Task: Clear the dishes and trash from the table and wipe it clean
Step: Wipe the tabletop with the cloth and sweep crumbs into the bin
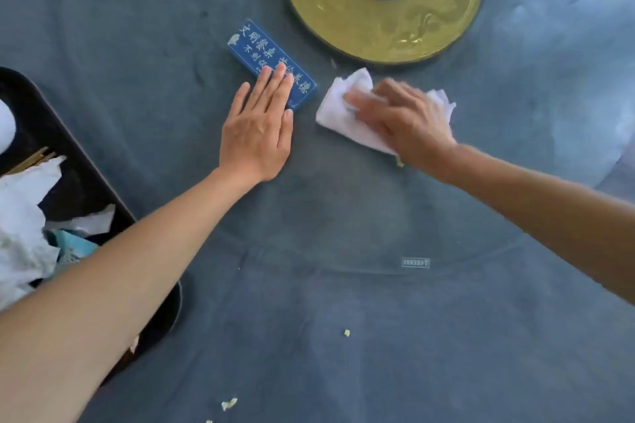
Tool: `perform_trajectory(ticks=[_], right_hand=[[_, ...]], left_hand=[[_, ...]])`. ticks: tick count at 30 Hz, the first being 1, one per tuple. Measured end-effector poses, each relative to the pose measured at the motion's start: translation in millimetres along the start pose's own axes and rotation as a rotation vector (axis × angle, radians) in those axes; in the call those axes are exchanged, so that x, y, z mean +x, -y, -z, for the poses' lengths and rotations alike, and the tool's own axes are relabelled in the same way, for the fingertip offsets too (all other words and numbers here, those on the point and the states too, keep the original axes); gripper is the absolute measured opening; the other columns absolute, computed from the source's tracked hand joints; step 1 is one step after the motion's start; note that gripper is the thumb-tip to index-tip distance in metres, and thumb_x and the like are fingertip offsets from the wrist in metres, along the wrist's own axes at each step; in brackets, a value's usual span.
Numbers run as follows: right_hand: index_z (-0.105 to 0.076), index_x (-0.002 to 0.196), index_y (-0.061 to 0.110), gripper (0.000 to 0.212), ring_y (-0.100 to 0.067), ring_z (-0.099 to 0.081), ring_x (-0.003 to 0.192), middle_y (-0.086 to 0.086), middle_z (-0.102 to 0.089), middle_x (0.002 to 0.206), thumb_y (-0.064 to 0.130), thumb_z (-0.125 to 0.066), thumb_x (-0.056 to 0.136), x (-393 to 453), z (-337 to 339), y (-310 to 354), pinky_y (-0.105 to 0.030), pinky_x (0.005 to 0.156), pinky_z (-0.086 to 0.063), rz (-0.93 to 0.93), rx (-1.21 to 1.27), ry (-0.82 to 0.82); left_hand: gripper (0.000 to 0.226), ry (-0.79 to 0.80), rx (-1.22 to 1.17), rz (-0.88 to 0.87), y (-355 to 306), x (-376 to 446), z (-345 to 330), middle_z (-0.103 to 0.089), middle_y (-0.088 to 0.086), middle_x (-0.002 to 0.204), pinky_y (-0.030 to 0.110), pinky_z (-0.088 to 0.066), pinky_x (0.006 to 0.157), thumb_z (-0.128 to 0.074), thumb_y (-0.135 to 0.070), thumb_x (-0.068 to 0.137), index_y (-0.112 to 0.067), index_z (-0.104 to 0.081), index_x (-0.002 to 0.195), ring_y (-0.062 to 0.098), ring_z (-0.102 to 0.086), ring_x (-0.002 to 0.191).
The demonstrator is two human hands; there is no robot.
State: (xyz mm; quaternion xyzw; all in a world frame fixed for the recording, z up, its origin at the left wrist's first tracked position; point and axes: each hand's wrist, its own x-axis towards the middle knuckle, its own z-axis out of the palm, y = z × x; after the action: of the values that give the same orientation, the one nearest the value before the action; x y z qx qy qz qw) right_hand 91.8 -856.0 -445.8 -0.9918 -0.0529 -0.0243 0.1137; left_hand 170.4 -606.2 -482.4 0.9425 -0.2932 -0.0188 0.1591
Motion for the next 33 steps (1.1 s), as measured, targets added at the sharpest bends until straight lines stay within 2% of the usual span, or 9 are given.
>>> perform_trajectory(ticks=[3,7,10,12,15,18,23,29,33], right_hand=[[-0.065,0.142,0.021,0.063,-0.033,-0.06,0.074,-0.011,-0.067,0.098,0.004,-0.07,0.081,-90.3,-12.4,84.7,-0.042,0.062,-0.047,0.233,0.103,0.153],[-0.076,0.126,0.02,0.06,-0.023,-0.055,0.064,-0.001,-0.074,0.097,0.004,-0.084,0.069,-158.0,-15.8,149.4,-0.033,0.053,-0.047,0.449,0.146,0.269],[-0.078,0.102,0.035,0.025,-0.019,-0.045,0.058,0.003,-0.06,0.075,0.015,-0.064,0.096,-134.2,5.4,142.1,-0.033,0.056,-0.041,0.357,0.276,0.315],[-0.072,0.093,0.036,0.032,-0.003,-0.044,0.061,0.01,-0.057,0.074,0.041,-0.043,0.103,-93.2,19.0,105.3,-0.031,0.058,-0.042,0.276,0.105,0.091],[-0.067,0.094,0.04,0.039,0.001,-0.057,0.077,0.02,-0.064,0.085,0.074,-0.047,0.093,-19.7,49.2,17.9,-0.032,0.073,-0.044,-0.09,-0.111,-0.175],[-0.064,0.131,0.036,0.039,-0.032,-0.061,0.108,-0.003,-0.061,0.127,0.052,-0.04,0.105,37.2,55.9,-41.0,-0.038,0.084,-0.045,-0.276,-0.098,-0.122],[-0.053,0.141,0.036,0.043,-0.031,-0.057,0.121,-0.002,-0.052,0.141,0.052,-0.031,0.107,49.2,20.8,-29.2,-0.039,0.085,-0.04,-0.466,0.006,-0.116],[-0.067,0.137,0.03,0.038,-0.035,-0.064,0.088,-0.011,-0.065,0.105,0.021,-0.059,0.101,-26.7,-15.1,58.8,-0.042,0.061,-0.042,-0.12,0.014,-0.017],[-0.067,0.139,0.025,0.06,-0.028,-0.056,0.075,-0.004,-0.069,0.103,0.004,-0.073,0.083,-94.7,-37.9,136.5,-0.043,0.061,-0.047,0.262,0.132,0.184]], left_hand=[[0.057,0.027,0.007,-0.024,6.5,0.9,3.9,-0.024,0.004,0.169,0.043,-0.011,0.127,-0.025,-0.027,0.105,-0.012,-0.027,0.16,0.019,-0.017,0.157],[0.057,0.086,0.003,-0.038,15.1,4.1,11.3,-0.022,0.002,0.169,0.043,-0.007,0.128,-0.022,-0.03,0.106,-0.014,-0.024,0.161,0.018,-0.014,0.157],[0.056,0.11,0.004,-0.051,22.5,7.4,17.9,-0.021,0.001,0.17,0.044,-0.003,0.127,-0.023,-0.031,0.107,-0.015,-0.023,0.161,0.018,-0.013,0.157],[0.055,0.11,0.024,-0.034,26.2,9.1,23.7,-0.02,0.004,0.17,0.047,-0.004,0.126,-0.026,-0.029,0.108,-0.014,-0.025,0.16,0.022,-0.012,0.158],[0.055,0.064,0.018,0.067,1.8,0.6,28.6,-0.017,0.01,0.17,0.052,-0.008,0.125,-0.031,-0.016,0.104,-0.009,-0.03,0.158,0.03,-0.01,0.158],[0.058,0.069,-0.09,0.208,-42.1,-22.9,19.5,-0.01,0.006,0.171,0.049,-0.004,0.125,-0.032,-0.027,0.105,-0.016,-0.025,0.161,0.026,-0.005,0.159],[0.058,0.069,0.066,0.215,-28.4,-26.9,2.3,-0.006,-0.002,0.172,0.05,-0.002,0.127,-0.021,-0.037,0.107,-0.025,-0.013,0.164,0.021,-0.002,0.159],[0.058,0.069,0.103,0.104,10.9,-15.3,-0.5,-0.009,-0.003,0.172,0.051,-0.004,0.126,-0.018,-0.039,0.107,-0.026,-0.013,0.163,0.022,-0.004,0.159],[0.058,0.104,0.102,0.082,31.4,-8.1,8.7,-0.009,-0.005,0.172,0.05,-0.004,0.127,-0.021,-0.039,0.106,-0.029,-0.014,0.163,0.019,-0.004,0.159]])
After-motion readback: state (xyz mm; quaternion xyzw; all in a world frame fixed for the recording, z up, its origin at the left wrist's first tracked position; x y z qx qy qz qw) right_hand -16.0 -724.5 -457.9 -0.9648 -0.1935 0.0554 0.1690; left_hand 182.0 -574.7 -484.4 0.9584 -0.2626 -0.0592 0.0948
